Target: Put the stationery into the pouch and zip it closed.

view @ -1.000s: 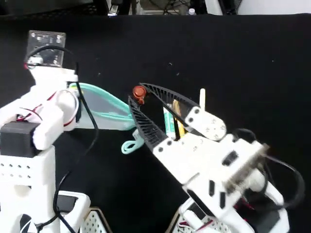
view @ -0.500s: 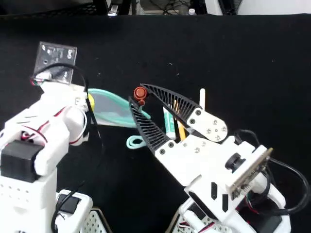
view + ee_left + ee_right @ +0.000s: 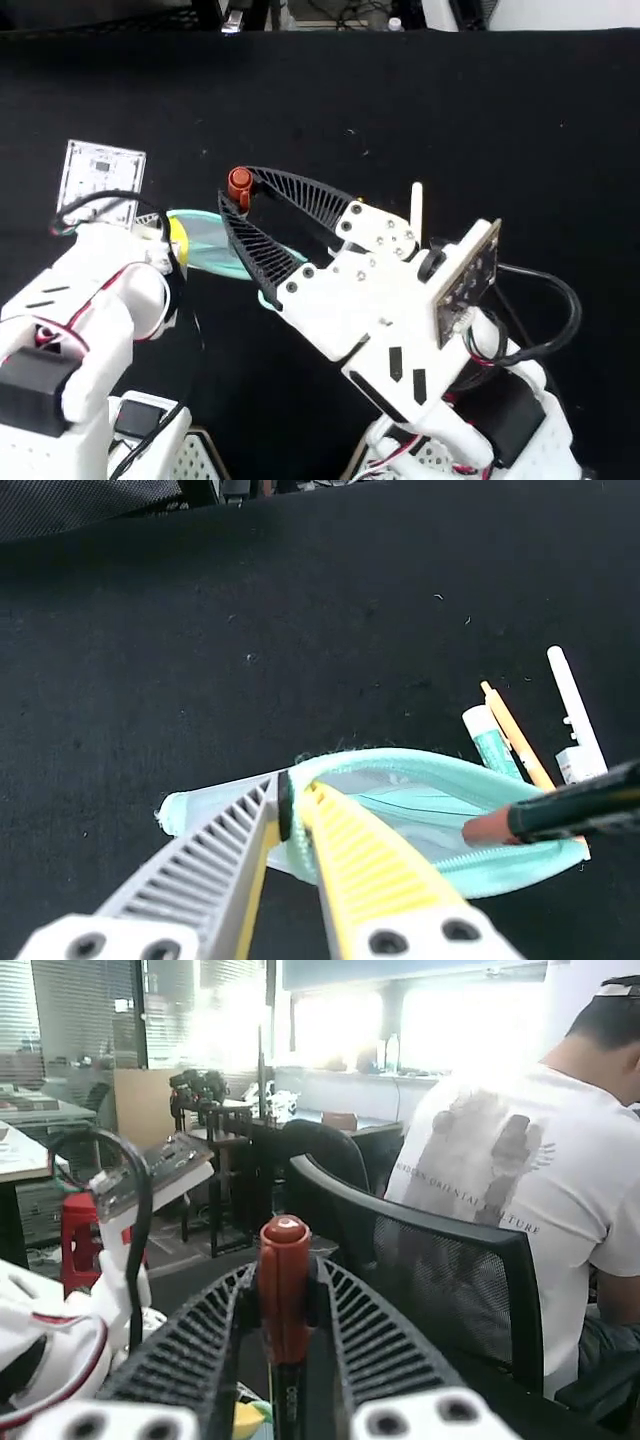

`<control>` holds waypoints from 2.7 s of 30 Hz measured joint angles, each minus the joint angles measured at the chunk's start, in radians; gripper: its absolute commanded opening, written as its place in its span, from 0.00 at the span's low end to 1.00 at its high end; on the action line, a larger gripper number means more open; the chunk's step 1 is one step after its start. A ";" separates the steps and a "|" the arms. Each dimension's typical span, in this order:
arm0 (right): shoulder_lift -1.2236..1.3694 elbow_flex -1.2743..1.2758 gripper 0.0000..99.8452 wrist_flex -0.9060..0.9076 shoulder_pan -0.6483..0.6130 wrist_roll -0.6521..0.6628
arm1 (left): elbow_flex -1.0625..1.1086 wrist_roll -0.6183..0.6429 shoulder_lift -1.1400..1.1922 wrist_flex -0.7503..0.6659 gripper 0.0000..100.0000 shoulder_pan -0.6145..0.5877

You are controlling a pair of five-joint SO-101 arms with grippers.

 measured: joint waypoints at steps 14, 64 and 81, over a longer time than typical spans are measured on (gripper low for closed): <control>-0.005 0.385 0.02 -0.172 0.063 -0.006 | 0.006 0.000 -0.012 0.000 0.03 0.000; 0.921 -0.014 0.18 0.299 0.628 0.109 | 0.009 0.000 -0.012 -0.026 0.03 -0.038; 1.705 -0.772 0.19 0.690 0.562 0.118 | 0.009 -0.006 -0.012 -0.026 0.03 -0.038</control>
